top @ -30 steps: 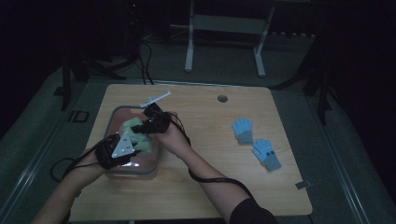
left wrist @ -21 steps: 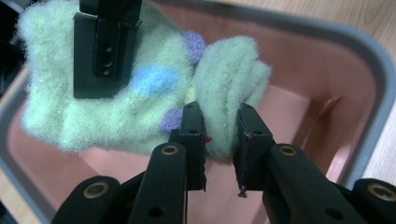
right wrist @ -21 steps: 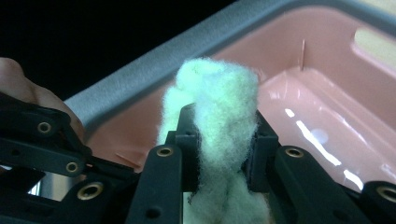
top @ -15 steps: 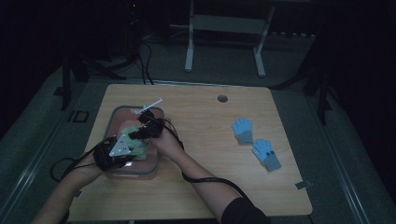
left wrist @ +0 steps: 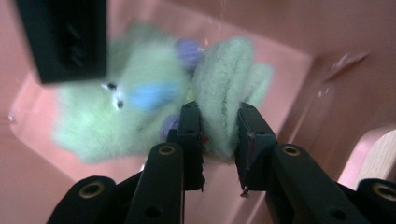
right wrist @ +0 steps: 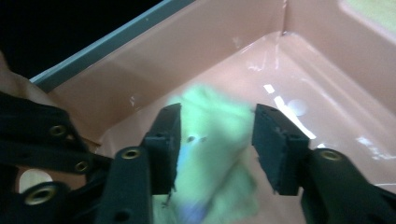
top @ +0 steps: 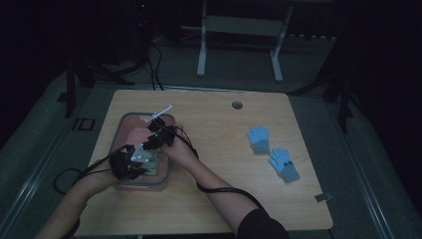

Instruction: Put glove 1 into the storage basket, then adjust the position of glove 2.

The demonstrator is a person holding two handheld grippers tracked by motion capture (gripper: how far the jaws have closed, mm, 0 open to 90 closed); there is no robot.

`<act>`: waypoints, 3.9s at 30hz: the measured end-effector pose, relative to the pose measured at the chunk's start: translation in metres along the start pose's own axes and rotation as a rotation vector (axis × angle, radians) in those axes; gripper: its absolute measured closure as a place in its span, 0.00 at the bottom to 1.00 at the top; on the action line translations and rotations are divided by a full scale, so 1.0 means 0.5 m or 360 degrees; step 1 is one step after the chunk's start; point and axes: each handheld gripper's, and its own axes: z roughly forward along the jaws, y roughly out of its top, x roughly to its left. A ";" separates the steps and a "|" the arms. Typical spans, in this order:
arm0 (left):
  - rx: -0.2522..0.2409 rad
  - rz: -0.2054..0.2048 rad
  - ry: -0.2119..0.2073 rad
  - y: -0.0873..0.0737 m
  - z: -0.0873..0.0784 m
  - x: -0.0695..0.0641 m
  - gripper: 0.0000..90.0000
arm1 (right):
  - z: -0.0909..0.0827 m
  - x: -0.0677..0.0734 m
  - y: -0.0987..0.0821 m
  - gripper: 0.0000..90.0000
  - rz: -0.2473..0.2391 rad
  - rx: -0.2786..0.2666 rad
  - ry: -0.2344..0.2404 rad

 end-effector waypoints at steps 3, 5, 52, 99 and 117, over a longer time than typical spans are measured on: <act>0.0027 -0.0011 -0.0023 0.002 0.003 0.003 0.78 | -0.016 -0.006 -0.003 0.55 0.0012 -0.0032 0.0007; 0.0025 -0.0032 -0.0029 0.002 0.003 0.005 0.74 | -0.026 -0.008 -0.006 0.53 0.0017 -0.0046 0.0008; -0.0738 -0.0315 -0.0047 0.196 -0.026 -0.119 0.03 | -0.340 -0.096 -0.242 0.20 -0.0075 -0.0216 -0.0072; -0.0780 -0.0273 -0.0080 0.180 0.146 -0.274 0.03 | -0.431 -0.172 -0.556 0.15 0.0227 -0.0165 -0.0366; -0.0763 -0.0325 -0.0097 0.160 0.157 -0.283 0.03 | -0.483 -0.173 -0.593 0.23 0.0192 -0.0251 -0.0574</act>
